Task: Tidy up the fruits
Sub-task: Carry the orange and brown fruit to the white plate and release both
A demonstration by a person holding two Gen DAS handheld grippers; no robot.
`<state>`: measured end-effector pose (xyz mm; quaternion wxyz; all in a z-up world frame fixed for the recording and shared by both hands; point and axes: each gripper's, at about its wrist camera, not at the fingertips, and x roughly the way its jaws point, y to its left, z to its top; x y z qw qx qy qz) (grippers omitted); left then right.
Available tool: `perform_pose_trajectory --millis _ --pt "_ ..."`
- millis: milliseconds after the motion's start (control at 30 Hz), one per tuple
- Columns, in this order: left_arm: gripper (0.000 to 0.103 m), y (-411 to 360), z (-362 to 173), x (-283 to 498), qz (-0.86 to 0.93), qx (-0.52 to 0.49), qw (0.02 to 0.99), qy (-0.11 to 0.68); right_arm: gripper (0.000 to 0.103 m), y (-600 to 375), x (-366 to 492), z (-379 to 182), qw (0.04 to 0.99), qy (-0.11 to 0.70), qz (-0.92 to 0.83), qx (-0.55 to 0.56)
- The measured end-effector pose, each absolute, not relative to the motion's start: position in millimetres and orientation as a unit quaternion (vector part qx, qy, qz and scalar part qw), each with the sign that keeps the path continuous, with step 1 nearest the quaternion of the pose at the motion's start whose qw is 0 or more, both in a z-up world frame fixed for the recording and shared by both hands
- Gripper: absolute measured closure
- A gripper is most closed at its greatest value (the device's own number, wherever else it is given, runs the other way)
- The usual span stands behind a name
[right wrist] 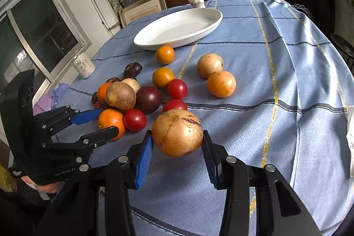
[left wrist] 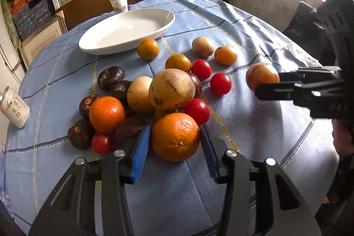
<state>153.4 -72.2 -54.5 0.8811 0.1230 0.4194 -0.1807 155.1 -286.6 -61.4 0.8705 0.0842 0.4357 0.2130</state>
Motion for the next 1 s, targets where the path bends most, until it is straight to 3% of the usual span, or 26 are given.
perform_pose_trajectory --millis 300,500,767,1000 --pt "0.058 -36 6 162 -0.232 0.081 0.888 0.389 0.059 -283 182 -27 0.865 0.435 0.241 0.069" --pt "0.058 -11 41 258 -0.18 0.062 0.904 0.384 0.059 -259 262 7 0.88 0.395 0.255 0.066" --pt "0.059 -11 4 399 -0.133 0.027 0.887 0.441 0.059 -211 382 -25 0.867 0.445 0.22 0.041" --pt "0.058 -19 -29 432 -0.124 0.032 0.872 0.473 0.059 -201 411 -57 0.853 0.483 0.197 0.033"
